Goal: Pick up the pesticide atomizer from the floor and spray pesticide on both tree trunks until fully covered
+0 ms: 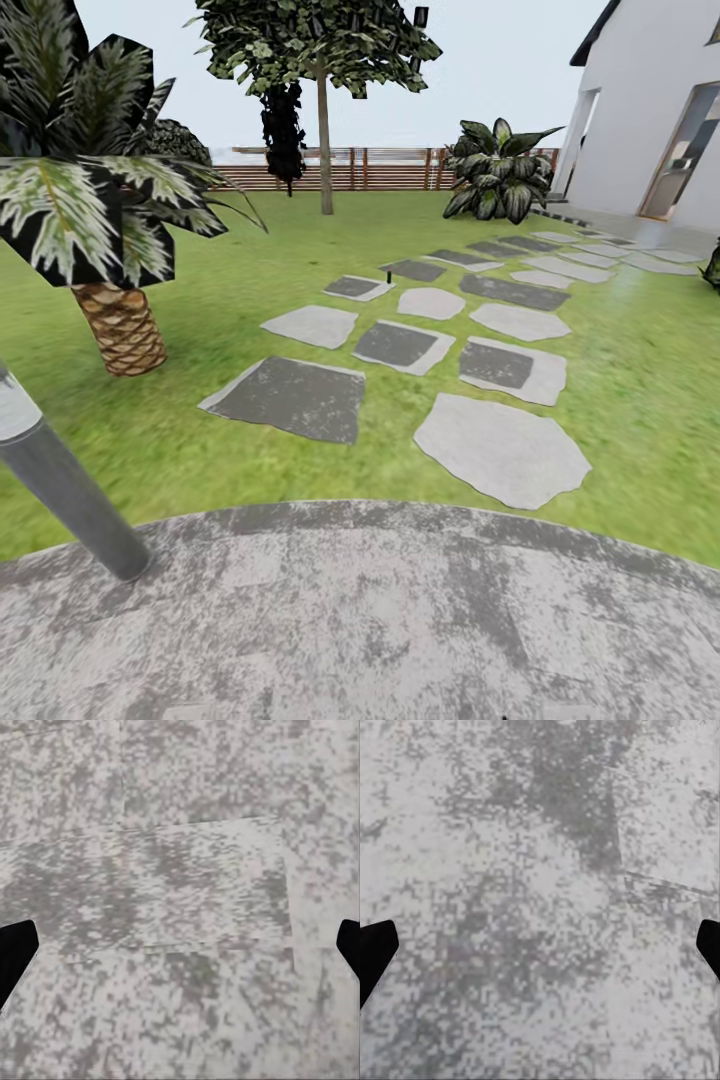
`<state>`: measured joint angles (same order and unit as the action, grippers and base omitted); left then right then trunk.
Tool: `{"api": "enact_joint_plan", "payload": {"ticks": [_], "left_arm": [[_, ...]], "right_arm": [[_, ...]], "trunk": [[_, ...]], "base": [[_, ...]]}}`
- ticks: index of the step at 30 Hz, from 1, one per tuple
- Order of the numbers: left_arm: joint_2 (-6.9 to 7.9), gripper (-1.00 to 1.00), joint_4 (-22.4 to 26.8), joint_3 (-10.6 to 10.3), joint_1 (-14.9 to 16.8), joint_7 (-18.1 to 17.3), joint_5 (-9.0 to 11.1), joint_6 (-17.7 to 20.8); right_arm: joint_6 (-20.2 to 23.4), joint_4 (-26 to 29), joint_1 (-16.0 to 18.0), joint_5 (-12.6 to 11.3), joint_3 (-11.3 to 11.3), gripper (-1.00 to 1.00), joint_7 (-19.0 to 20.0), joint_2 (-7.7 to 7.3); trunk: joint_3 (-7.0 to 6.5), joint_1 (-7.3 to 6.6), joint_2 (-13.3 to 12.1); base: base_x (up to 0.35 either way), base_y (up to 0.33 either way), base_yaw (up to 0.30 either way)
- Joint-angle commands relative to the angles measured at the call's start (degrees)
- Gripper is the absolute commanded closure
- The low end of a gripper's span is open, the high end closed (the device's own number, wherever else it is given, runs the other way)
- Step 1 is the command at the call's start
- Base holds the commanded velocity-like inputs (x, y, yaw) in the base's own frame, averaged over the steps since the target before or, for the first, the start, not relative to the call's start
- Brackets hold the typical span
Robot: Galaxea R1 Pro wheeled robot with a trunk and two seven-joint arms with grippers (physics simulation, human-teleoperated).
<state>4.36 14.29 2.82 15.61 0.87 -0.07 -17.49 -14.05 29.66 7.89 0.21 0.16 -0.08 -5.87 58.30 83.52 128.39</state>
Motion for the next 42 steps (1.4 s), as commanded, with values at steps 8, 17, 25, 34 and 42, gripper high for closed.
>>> {"api": "enact_joint_plan", "payload": {"ticks": [8, 17, 25, 34, 42], "left_arm": [[0.03, -1.0, -0.05, 0.17, 0.03, 0.0, -0.01, -0.21], [0.04, -1.0, -0.05, 0.17, 0.03, 0.0, -0.02, -0.24], [0.04, -1.0, -0.05, 0.17, 0.03, 0.0, -0.02, -0.26], [0.04, -1.0, -0.04, 0.17, 0.03, 0.0, -0.04, -0.27], [0.13, -1.0, -0.05, 0.17, 0.03, 0.0, -0.08, -0.27]], "right_arm": [[-0.1, -0.11, 0.02, 0.05, 0.06, -1.0, -0.01, -0.07], [-0.16, -0.06, 0.02, -0.02, 0.03, -1.0, -0.08, -0.02], [-0.16, 0.02, 0.02, -0.03, 0.08, -1.0, -0.09, 0.04], [-0.1, -0.03, 0.02, -0.03, 0.03, -1.0, -0.1, 0.07], [-0.1, -0.04, 0.02, -0.03, 0.06, -1.0, -0.02, 0.07]], "trunk": [[0.05, 0.03, 0.01], [0.05, 0.03, 0.01], [0.05, 0.03, 0.01], [0.05, 0.03, 0.01], [0.05, 0.03, 0.01]], "base": [[0.342, 0.0, 0.0], [0.342, 0.0, 0.0], [0.342, 0.0, 0.0], [0.342, 0.0, 0.0], [0.342, 0.0, 0.0]]}}
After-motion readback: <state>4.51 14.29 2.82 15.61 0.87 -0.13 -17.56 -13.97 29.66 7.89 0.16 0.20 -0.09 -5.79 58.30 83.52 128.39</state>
